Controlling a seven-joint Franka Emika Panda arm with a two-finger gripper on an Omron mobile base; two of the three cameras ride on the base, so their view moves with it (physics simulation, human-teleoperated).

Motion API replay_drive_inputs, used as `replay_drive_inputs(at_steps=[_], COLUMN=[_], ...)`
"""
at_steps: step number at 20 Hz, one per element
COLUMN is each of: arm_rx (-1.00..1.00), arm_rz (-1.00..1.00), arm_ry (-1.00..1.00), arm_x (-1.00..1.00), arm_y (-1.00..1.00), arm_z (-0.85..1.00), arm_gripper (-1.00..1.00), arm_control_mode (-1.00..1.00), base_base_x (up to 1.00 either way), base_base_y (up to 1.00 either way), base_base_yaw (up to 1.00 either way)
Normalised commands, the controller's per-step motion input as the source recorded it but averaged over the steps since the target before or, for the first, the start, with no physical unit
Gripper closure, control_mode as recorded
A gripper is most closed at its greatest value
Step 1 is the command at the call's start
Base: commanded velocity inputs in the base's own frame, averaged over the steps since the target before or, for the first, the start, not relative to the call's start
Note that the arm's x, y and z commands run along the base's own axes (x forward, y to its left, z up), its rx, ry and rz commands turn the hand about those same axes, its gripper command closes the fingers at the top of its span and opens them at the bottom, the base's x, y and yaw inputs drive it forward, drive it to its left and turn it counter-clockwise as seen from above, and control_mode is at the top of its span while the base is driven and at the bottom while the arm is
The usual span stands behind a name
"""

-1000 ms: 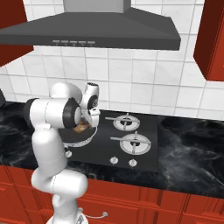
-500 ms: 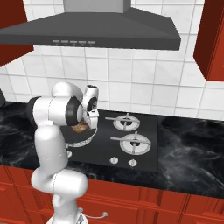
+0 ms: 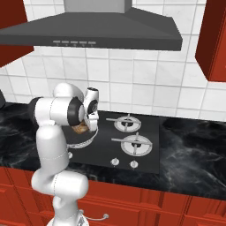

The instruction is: Take the chicken drumsticks from the pan and place one on each plate on the dining counter.

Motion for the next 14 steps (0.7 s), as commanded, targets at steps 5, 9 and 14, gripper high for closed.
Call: replay_drive_inputs(at_steps=[5, 9, 14], arm_rx=[0.00, 0.00, 0.02], arm_rz=[-0.03, -0.03, 0.00], arm_ry=[0.00, 0.00, 0.03], arm_x=[0.03, -0.04, -0.21], arm_y=[0.00, 0.00, -0.04], arm_z=[-0.10, -0.05, 0.08], arm_gripper=[1.00, 1.00, 1.00], arm_control_mode=[-1.00, -1.00, -1.00], base_base_x=[0.00, 0.00, 0.00], base_base_y=[0.00, 0.00, 0.00], base_base_yaw=[0.00, 0.00, 0.00])
